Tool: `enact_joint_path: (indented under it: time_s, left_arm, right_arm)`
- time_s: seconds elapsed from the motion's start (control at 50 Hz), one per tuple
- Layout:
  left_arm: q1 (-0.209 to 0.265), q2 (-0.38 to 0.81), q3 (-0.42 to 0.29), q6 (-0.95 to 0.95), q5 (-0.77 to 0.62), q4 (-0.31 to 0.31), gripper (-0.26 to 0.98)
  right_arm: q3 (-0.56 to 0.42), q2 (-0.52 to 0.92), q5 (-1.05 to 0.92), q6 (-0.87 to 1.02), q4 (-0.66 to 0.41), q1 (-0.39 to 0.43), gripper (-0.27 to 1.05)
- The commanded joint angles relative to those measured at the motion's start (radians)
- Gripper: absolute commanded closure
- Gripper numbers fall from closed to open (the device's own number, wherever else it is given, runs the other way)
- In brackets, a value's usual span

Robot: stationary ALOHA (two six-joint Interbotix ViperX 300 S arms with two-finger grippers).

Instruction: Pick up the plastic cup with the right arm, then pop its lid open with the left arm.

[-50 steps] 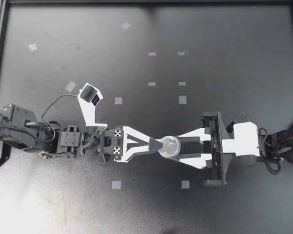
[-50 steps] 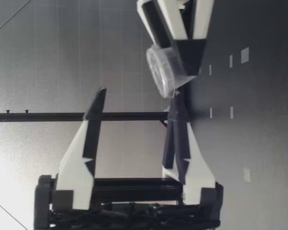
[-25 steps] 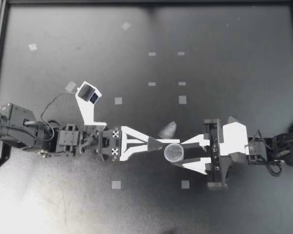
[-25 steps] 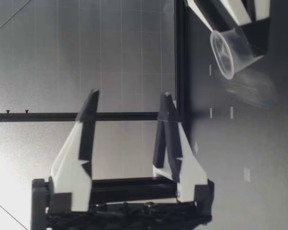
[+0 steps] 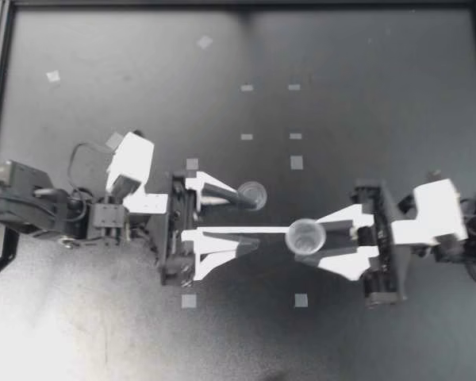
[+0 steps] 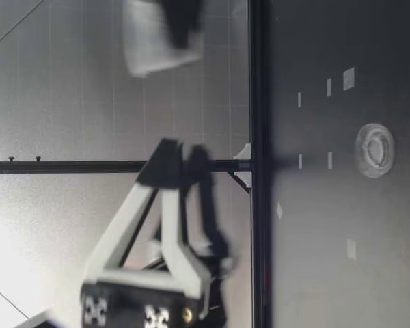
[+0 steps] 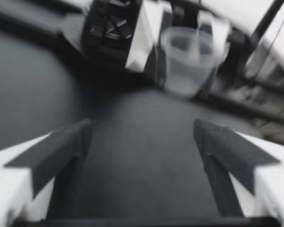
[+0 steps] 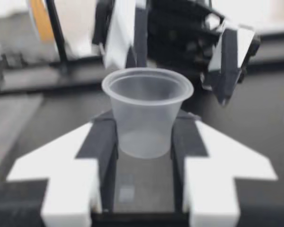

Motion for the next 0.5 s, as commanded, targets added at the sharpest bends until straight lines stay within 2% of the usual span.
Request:
enact_joint_path:
  time_s: [0.0,0.24,0.48]
  left_arm:
    - [-0.006,-0.069,0.008,0.100,0.002,0.003,-0.04]
    - [-0.021,-0.107,0.064,0.158,0.003,0.003,-0.01]
    - [-0.028,-0.100,0.055,0.169,0.006,0.005,-0.01]
  right_arm:
    - [-0.011,-0.040,-0.009,0.002,0.002,0.006,0.47]
    - [-0.015,-0.008,0.034,0.000,0.015,0.006,0.47]
    - [-0.014,-0.006,0.037,-0.003,0.015,0.005,0.47]
